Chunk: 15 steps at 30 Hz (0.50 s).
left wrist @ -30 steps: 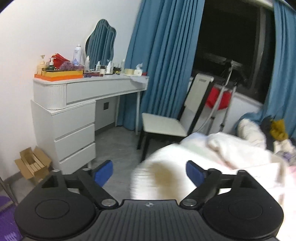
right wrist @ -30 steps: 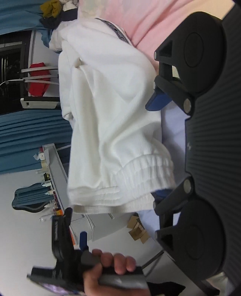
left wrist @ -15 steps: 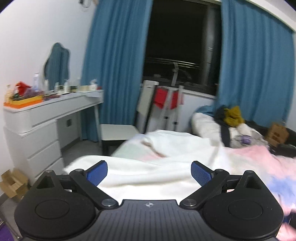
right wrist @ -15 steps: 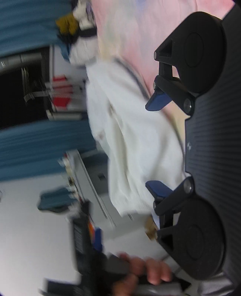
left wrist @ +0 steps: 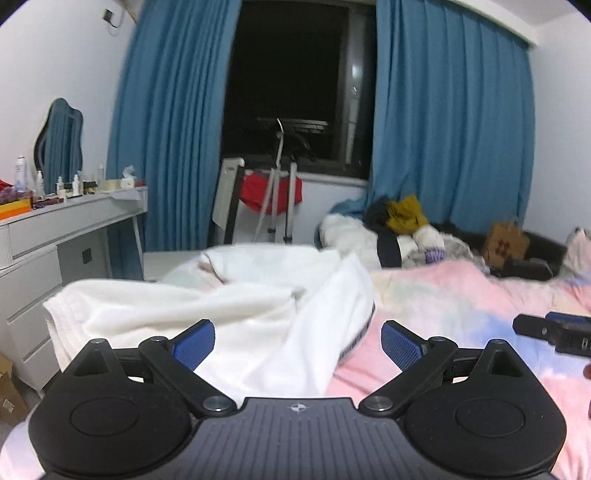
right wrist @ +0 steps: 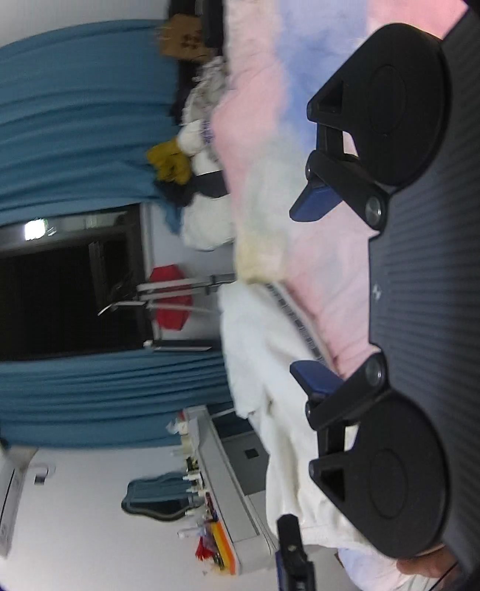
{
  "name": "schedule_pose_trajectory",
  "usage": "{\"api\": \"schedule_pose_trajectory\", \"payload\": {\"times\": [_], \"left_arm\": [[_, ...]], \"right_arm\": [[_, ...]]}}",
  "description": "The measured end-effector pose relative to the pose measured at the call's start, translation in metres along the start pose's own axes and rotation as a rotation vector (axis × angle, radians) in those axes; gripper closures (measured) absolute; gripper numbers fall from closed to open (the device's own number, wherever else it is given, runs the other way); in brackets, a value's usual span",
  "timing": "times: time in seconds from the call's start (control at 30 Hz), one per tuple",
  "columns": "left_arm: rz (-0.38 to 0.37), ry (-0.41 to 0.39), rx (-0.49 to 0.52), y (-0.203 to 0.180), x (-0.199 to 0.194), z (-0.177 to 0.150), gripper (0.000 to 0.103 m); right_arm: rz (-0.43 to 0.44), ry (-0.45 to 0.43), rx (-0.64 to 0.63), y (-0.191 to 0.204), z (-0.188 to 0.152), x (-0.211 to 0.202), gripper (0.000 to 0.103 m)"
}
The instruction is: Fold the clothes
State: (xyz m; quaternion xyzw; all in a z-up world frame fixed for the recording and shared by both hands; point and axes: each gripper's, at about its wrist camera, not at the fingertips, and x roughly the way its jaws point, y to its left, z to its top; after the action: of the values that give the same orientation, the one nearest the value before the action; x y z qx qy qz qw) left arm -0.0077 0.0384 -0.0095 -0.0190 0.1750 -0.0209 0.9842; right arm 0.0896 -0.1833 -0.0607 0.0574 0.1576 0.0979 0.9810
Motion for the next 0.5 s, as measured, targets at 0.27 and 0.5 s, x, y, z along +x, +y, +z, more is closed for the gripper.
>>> {"api": "schedule_pose_trajectory", "payload": {"times": [0.27, 0.5], "left_arm": [[-0.056, 0.026, 0.085, -0.02, 0.055, 0.006, 0.006], [-0.108, -0.003, 0.153, -0.063, 0.18, 0.062, 0.008]], "right_arm": [[-0.033, 0.007, 0.065, -0.012, -0.001, -0.014, 0.019], [-0.126, 0.034, 0.165, -0.045, -0.006, -0.01, 0.019]]}}
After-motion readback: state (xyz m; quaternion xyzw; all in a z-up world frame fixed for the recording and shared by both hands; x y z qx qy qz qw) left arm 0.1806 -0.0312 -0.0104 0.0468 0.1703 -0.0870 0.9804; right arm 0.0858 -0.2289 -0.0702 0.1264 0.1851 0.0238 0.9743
